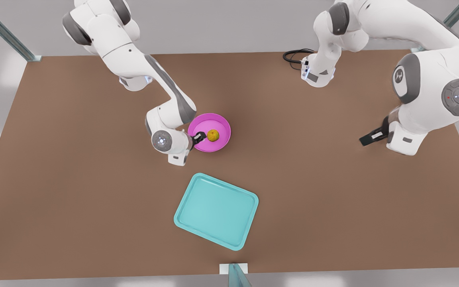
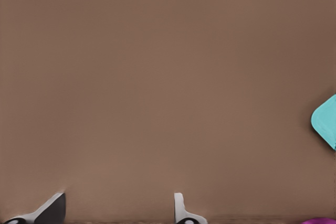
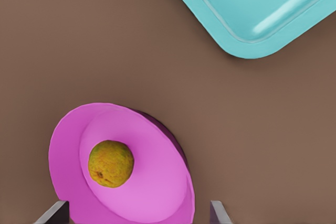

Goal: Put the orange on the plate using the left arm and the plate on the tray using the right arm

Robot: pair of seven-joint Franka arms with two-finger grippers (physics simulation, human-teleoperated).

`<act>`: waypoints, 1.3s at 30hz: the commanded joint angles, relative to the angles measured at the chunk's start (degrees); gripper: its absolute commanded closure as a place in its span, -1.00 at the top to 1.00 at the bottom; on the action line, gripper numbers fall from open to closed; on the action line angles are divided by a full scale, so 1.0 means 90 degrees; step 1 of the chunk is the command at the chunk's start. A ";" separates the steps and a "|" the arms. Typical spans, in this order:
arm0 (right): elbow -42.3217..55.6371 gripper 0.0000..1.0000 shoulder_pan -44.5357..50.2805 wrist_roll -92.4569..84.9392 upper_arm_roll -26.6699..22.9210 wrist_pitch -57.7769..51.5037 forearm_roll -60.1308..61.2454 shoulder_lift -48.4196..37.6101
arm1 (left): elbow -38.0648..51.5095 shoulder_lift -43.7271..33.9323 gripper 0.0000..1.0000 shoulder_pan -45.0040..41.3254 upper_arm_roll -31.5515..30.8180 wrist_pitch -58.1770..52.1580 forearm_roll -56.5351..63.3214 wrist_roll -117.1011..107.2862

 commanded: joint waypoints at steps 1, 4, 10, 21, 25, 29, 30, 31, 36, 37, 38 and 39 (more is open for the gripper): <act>-0.0309 1.00 -0.0054 -0.0230 0.0033 0.1385 0.0174 -0.0076 | -0.0887 -0.1044 1.00 0.1983 -0.2920 0.0028 0.0954 0.0918; -0.0554 1.00 -0.0327 -0.1305 0.0033 0.1366 0.0174 -0.0105 | -0.1537 -0.1663 1.00 0.3471 -0.5026 0.0267 0.1826 0.0877; -0.0769 1.00 -0.0601 -0.3180 0.0043 0.1288 0.0174 -0.0037 | -0.1594 -0.1847 1.00 0.3217 -0.5006 0.0618 0.1718 0.0858; -0.0788 1.00 -0.0571 -0.4694 0.0258 0.1044 0.0428 0.0578 | -0.1193 -0.1154 1.00 0.3237 -0.4870 0.0412 0.1445 0.0848; -0.0730 1.00 -0.0542 -0.4704 0.0414 0.1063 0.0614 0.0881 | -0.1183 -0.1164 1.00 0.3266 -0.4782 0.0431 0.1484 0.0897; -0.0661 0.82 -0.0532 -0.4704 0.0512 0.1092 0.0741 0.1018 | -0.1047 -0.1115 1.00 0.3247 -0.4801 0.0656 0.1464 0.0849; -0.0622 0.33 -0.0532 -0.4704 0.0512 0.1083 0.0741 0.1037 | -0.1027 -0.1115 1.00 0.3247 -0.4850 0.0675 0.1454 0.0809; -0.0593 0.11 -0.0532 -0.4704 0.0521 0.1083 0.0741 0.1076 | -0.1027 -0.1115 1.00 0.3237 -0.4860 0.0665 0.1454 0.0799; -0.0554 -0.45 -0.0542 -0.4694 0.0531 0.1004 0.0741 0.1067 | -0.1037 -0.1086 1.00 0.3247 -0.4801 0.0851 0.1503 0.0799; -0.0554 -0.53 -0.0542 -0.4694 0.0531 0.1004 0.0741 0.1067 | -0.1027 -0.1095 1.00 0.3247 -0.4801 0.0841 0.1503 0.0799; -0.0554 -0.57 -0.0542 -0.4694 0.0531 0.0995 0.0741 0.1067 | -0.1037 -0.1095 1.00 0.3247 -0.4801 0.0841 0.1493 0.0799; -0.0554 -0.57 -0.0542 -0.4694 0.0531 0.0995 0.0741 0.1067 | -0.1037 -0.1134 1.00 0.3247 -0.4801 0.0792 0.1503 0.0790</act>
